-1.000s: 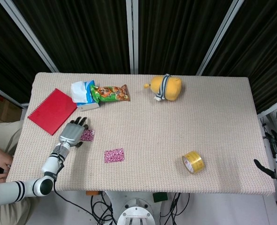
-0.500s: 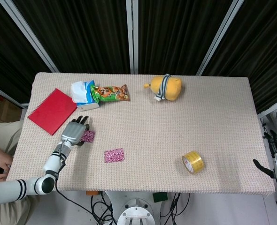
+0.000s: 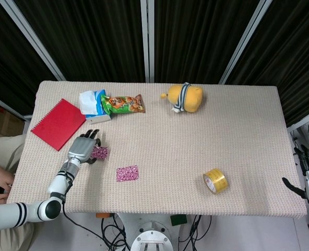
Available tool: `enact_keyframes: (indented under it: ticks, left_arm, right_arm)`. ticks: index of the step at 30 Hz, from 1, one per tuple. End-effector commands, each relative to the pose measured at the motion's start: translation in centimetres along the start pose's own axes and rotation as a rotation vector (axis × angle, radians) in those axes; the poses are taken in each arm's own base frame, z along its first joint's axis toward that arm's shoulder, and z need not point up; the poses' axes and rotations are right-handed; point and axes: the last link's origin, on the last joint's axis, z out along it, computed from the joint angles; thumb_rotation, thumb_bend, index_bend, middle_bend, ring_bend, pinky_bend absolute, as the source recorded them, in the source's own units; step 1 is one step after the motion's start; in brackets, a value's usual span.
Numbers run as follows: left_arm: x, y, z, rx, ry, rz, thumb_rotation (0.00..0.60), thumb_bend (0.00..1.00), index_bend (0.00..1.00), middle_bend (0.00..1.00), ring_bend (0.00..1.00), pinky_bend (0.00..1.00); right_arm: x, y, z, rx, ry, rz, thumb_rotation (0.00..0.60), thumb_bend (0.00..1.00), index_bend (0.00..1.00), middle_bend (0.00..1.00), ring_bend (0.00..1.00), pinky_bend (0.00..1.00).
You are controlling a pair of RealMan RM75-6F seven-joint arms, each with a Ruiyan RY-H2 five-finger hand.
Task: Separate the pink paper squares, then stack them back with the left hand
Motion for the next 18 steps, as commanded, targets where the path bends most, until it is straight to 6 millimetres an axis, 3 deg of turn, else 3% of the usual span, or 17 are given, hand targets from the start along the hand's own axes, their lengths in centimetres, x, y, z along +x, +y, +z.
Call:
enact_keyframes:
  ticks: [1,6,11,18]
  left_arm:
    - [0.6,0.7,-1.5,0.011,0.004,-0.007,0.600,0.23,0.43,0.02,0.00,0.20]
    - [0.9,2.4,-3.4,0.016,0.023,0.012,0.600,0.23,0.43,0.02,0.00,0.20]
    - [-0.3,4.7,-5.9,0.030,-0.030,0.015,0.600,0.25,0.44,0.02,0.00,0.19]
    - [-0.7,8.4,-7.6,0.011,-0.009,-0.039,0.600,0.25,0.47,0.02,0.00,0.18]
  right_arm:
    - [-0.2,0.1,0.1,-0.002,-0.007,0.003,0.600,0.52,0.00,0.00,0.00,0.00]
    - [-0.3,0.1,0.1,0.002,-0.006,0.002,0.600,0.52,0.00,0.00,0.00,0.00]
    - [-0.1,0.0,0.2,0.003,-0.003,-0.001,0.600,0.52,0.00,0.00,0.00,0.00]
    - [-0.5,-0.3,0.1,0.016,-0.012,0.007,0.600,0.52,0.00,0.00,0.00,0.00]
